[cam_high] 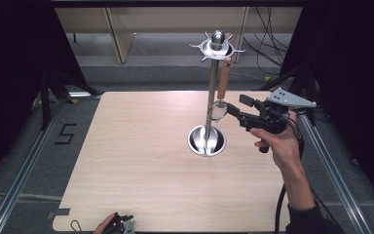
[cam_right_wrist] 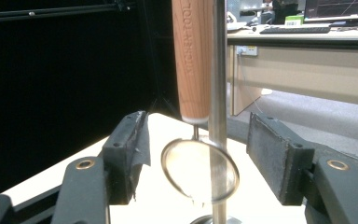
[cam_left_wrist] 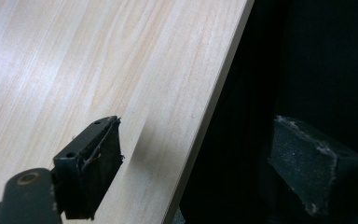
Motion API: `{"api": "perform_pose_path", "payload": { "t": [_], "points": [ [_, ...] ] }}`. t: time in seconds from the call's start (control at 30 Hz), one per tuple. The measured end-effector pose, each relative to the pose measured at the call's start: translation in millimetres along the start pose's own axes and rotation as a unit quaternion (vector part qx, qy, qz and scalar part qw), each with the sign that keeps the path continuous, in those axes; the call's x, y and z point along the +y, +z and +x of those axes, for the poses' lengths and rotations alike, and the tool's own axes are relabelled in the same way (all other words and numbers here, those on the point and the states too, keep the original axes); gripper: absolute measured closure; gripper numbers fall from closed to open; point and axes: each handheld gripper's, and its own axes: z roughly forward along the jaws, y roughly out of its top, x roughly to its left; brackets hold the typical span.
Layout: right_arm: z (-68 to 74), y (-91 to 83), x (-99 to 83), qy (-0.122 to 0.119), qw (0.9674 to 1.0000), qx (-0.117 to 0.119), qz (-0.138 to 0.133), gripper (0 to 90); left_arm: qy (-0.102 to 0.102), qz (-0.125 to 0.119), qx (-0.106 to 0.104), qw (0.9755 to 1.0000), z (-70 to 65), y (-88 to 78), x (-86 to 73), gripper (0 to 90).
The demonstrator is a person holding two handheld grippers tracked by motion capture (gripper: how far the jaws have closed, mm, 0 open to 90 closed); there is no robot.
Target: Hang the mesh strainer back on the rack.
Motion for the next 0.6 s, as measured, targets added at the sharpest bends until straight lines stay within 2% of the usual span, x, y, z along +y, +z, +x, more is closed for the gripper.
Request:
{"api": "perform_pose_path", "payload": {
  "t": [0.07, 0.13, 0.2, 0.23, 0.27, 0.4, 0.43, 0.53, 0.6],
  "points": [
    [0.0, -1.1, -3.0, 0.001, 1.0, 0.003, -0.001, 39.2, 0.0, 0.001, 0.004, 1.0, -0.3, -0.4, -0.1, 16.1],
    [0.4, -1.8, -6.9, 0.002, 1.0, 0.003, 0.004, 39.0, 0.001, -0.002, -0.002, 1.0, 0.2, 0.1, 0.1, 16.1],
    [-1.0, -0.6, -10.5, -0.007, 1.0, 0.0, 0.006, 38.5, 0.002, 0.0, 0.006, 1.0, 0.3, -1.2, 0.7, 16.1],
    [-0.7, -0.6, -11.5, 0.0, 0.9999, -0.001, 0.016, 38.1, 0.003, -0.001, 0.005, 1.0, 0.2, -1.5, 0.9, 16.1],
    [-2.2, 0.4, -12.2, -0.004, 0.9999, 0.003, 0.014, 37.8, 0.002, -0.001, 0.005, 1.0, 0.1, -1.6, 1.0, 16.1],
    [-4.3, 1.8, -14.7, -0.008, 0.9998, -0.005, 0.015, 37.3, 0.002, 0.0, 0.006, 1.0, 0.5, -1.3, 0.9, 16.1],
    [-3.7, 1.0, -15.1, -0.002, 0.9997, -0.002, 0.023, 37.2, 0.002, 0.0, 0.005, 1.0, 0.5, -1.3, 0.9, 16.1],
    [-5.2, 0.9, -16.5, -0.012, 0.9996, -0.002, 0.024, 37.0, 0.002, 0.0, 0.006, 1.0, 0.6, -1.1, 1.2, 16.1],
    [-4.1, 0.9, -18.2, -0.007, 0.9996, -0.004, 0.026, 36.8, 0.003, 0.001, 0.005, 1.0, 0.5, -1.0, 1.5, 16.1]
  ]
}}
